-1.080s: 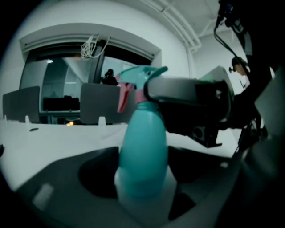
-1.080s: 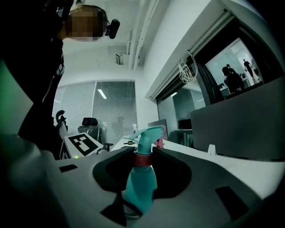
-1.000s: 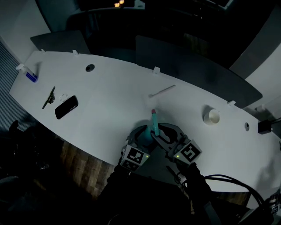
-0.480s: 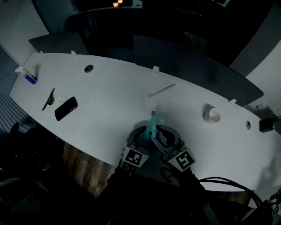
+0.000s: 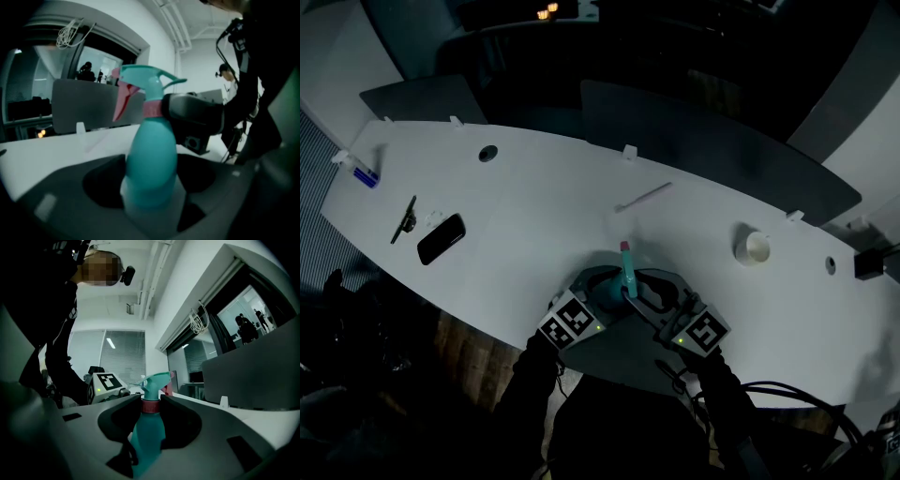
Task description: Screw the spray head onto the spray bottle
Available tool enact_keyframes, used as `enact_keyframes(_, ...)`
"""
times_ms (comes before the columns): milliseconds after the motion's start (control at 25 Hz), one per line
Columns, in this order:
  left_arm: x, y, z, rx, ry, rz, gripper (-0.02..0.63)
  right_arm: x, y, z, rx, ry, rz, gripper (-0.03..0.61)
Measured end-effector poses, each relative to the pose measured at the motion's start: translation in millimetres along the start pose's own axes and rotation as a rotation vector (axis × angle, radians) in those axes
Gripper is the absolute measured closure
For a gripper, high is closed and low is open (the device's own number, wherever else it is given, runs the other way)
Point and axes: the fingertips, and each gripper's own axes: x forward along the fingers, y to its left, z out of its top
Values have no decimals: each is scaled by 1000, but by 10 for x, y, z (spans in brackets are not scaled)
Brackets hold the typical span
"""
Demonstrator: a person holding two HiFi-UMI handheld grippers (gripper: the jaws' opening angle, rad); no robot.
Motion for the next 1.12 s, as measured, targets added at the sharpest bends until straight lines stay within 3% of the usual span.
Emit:
enact_keyframes(120, 9, 51, 38, -54, -36, 148, 272, -9, -35, 29, -66, -16, -83, 451)
enact_keyframes(280, -8, 72, 75, -156, -98, 427, 273, -70, -46, 35, -73, -66, -274, 453)
enact_keyframes(360, -25, 77, 69, -186, -122, 512, 272, -71, -40, 14, -57, -70, -315, 453)
enact_keyframes(440, -50, 76, 65, -194, -161, 475, 269, -68, -39, 2, -33, -74, -307, 453)
enact_keyframes(520, -96, 84, 59, -198, -179, 336, 237, -67, -27, -13, -20, -69, -264, 453)
enact_keyframes(600, -86, 76, 49, -170, -146, 154, 216, -63, -16, -19, 2, -64, -207, 453)
enact_keyframes(680, -36, 32, 63, -103, -103, 16, 237, -62, -20, -7, 34, -71, -154, 451)
enact_keyframes(720, -22, 16, 81, -83, -94, -4, 265, -63, -27, 6, 38, -75, -141, 451)
enact_keyframes(800, -12, 15, 116, -97, -109, 56, 272, -75, -39, 29, 7, -81, -160, 453)
enact_keyframes(1000, -8, 49, 147, -221, -185, 401, 272, -133, -64, 10, -43, -91, -342, 451)
enact_keyframes(1120, 8, 38, 147, -239, -190, 425, 272, -137, -59, -18, -43, -63, -351, 451)
